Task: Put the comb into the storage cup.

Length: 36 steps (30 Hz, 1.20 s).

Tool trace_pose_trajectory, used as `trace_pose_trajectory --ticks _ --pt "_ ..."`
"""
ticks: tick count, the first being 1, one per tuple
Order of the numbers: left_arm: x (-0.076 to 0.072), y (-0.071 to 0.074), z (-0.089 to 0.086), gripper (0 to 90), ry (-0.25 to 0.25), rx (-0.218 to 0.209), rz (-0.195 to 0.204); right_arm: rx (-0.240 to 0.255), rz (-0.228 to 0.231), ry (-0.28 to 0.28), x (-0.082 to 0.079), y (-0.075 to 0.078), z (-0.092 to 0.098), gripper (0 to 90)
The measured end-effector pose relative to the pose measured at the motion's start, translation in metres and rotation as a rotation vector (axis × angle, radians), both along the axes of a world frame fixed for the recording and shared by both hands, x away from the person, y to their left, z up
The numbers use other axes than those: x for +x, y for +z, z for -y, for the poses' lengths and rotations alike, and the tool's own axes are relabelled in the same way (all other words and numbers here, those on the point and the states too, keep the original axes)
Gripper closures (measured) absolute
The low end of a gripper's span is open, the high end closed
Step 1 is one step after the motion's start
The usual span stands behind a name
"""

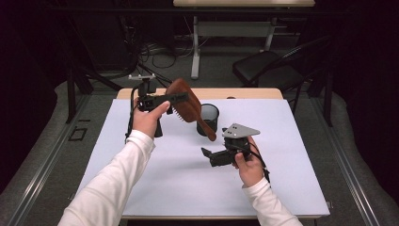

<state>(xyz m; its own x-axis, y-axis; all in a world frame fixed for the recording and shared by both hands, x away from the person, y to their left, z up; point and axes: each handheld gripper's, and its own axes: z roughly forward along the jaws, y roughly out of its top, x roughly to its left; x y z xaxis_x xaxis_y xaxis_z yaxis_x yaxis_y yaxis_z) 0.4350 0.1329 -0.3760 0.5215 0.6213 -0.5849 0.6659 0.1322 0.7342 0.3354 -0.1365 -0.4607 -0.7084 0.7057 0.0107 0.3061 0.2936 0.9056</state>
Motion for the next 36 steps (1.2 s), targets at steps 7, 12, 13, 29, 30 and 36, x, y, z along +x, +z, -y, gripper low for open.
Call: trace_pose_trajectory --ticks 7,12,13,29,30,36 --pt "0.005 0.008 0.001 49.7 0.014 -0.004 0.003 0.008 -0.001 -0.006 -0.001 0.002 0.002 0.0" --pt "0.009 0.013 0.002 49.7 0.028 -0.004 0.007 0.015 0.0 -0.013 -0.002 0.003 0.005 0.0" --pt "0.009 0.014 0.003 49.7 0.031 -0.005 0.006 0.018 0.001 -0.015 -0.002 0.003 0.006 0.0" --pt "0.025 0.024 0.001 49.6 0.1 -0.014 0.02 0.021 0.002 -0.031 -0.002 0.005 0.013 0.0" --pt "0.026 0.025 0.0 49.6 0.105 -0.013 0.021 0.019 0.004 -0.029 -0.002 0.005 0.013 0.0" --pt "0.031 0.024 -0.002 49.6 0.132 -0.003 0.014 0.018 0.003 -0.028 -0.002 0.004 0.012 0.0"
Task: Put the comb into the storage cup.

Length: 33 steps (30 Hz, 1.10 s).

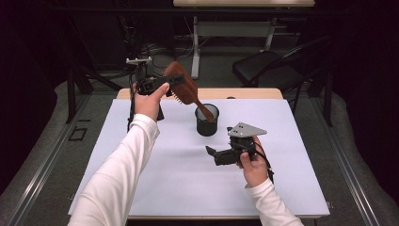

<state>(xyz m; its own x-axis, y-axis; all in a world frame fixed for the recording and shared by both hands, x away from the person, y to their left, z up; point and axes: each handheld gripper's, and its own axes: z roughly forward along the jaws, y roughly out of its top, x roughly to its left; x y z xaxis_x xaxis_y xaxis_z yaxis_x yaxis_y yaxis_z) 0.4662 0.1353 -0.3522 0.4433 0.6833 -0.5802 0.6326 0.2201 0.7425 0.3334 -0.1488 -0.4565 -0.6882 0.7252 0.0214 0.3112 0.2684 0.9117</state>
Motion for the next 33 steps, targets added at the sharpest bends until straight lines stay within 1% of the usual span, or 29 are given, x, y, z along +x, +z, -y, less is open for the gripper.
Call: trace_pose_trajectory --ticks 3,9,14,16,19,20,21,24,25,26,28,31,33 --pt "0.002 -0.001 -0.001 49.6 0.015 -0.008 -0.006 -0.001 -0.002 0.001 0.0 0.0 0.0 0.0" --pt "0.005 -0.003 -0.003 49.6 0.028 0.009 -0.005 0.001 -0.003 0.001 0.0 -0.001 0.0 0.0" --pt "0.007 -0.004 -0.001 49.6 0.043 -0.002 -0.005 -0.001 -0.004 0.003 0.0 -0.001 -0.001 0.0" --pt "0.008 -0.005 -0.001 49.6 0.042 0.007 -0.001 -0.001 -0.001 0.006 0.0 -0.001 -0.001 0.0" --pt "0.009 -0.006 0.001 49.5 0.057 0.005 0.001 -0.002 -0.001 0.005 0.0 -0.001 -0.001 0.0" --pt "0.009 -0.007 0.001 49.5 0.055 0.01 0.004 0.0 -0.003 0.005 0.0 -0.001 -0.001 0.0" --pt "0.01 -0.007 0.002 49.5 0.06 0.006 0.0 0.0 -0.003 0.005 0.0 -0.001 -0.001 0.0" --pt "0.011 -0.009 0.005 49.5 0.068 0.005 0.004 0.0 -0.003 0.006 0.0 -0.001 -0.001 0.0" --pt "0.012 -0.009 0.005 49.5 0.066 0.016 0.008 0.0 -0.003 0.006 0.0 -0.001 -0.001 0.0" --pt "0.012 -0.01 0.006 49.5 0.071 0.014 0.006 0.0 -0.004 0.006 0.0 -0.002 -0.001 0.0" --pt "0.013 -0.011 0.007 49.5 0.068 0.026 0.012 0.0 -0.004 0.007 0.0 -0.002 -0.001 0.0" --pt "0.014 -0.013 0.009 49.4 0.076 0.032 0.01 0.001 -0.005 0.006 0.001 -0.002 -0.001 0.0" --pt "0.014 -0.013 0.011 49.4 0.087 0.029 0.011 0.001 -0.005 0.006 0.001 -0.002 0.0 0.0"
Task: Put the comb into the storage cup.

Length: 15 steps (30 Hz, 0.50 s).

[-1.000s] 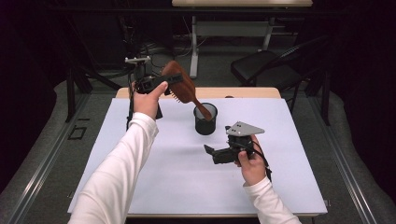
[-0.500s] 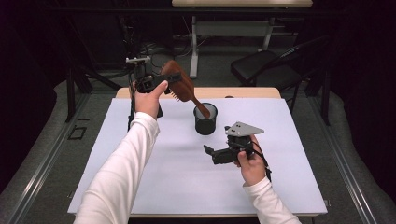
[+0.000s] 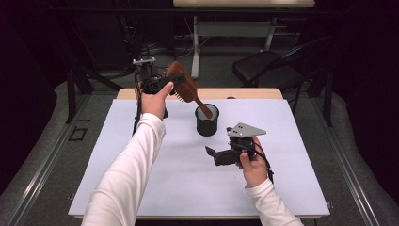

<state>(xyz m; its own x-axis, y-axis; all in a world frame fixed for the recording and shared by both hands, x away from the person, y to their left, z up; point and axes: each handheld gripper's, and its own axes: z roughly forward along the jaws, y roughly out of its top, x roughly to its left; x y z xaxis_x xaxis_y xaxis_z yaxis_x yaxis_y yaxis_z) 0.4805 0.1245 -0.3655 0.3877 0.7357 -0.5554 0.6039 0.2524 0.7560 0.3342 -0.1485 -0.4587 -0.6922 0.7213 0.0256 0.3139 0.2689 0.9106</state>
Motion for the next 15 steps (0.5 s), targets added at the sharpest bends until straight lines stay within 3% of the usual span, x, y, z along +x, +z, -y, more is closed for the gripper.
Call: trace_pose_trajectory --ticks 15 --pt "0.0041 -0.0068 0.0098 49.3 -0.002 0.013 0.001 0.002 -0.001 0.004 0.0006 -0.0014 -0.0001 0.0"
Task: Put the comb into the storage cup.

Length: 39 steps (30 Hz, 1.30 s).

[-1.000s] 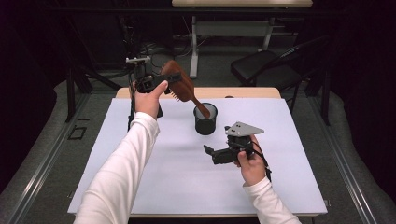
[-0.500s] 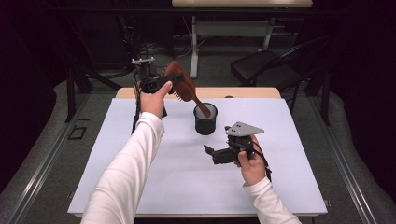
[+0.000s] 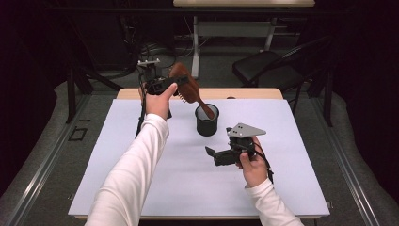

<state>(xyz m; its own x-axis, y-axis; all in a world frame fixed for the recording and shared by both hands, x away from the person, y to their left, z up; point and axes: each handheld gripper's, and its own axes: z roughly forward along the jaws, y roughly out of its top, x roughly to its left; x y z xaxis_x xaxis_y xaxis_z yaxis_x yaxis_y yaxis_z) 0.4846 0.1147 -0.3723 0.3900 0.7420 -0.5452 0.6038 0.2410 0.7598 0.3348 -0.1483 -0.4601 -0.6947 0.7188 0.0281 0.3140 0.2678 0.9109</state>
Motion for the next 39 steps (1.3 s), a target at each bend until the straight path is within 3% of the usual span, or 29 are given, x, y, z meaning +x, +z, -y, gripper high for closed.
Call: trace_pose_trajectory --ticks 39 --pt "0.007 -0.018 0.017 49.2 0.001 0.052 -0.014 0.003 -0.002 -0.001 0.0 0.0 0.001 0.0"
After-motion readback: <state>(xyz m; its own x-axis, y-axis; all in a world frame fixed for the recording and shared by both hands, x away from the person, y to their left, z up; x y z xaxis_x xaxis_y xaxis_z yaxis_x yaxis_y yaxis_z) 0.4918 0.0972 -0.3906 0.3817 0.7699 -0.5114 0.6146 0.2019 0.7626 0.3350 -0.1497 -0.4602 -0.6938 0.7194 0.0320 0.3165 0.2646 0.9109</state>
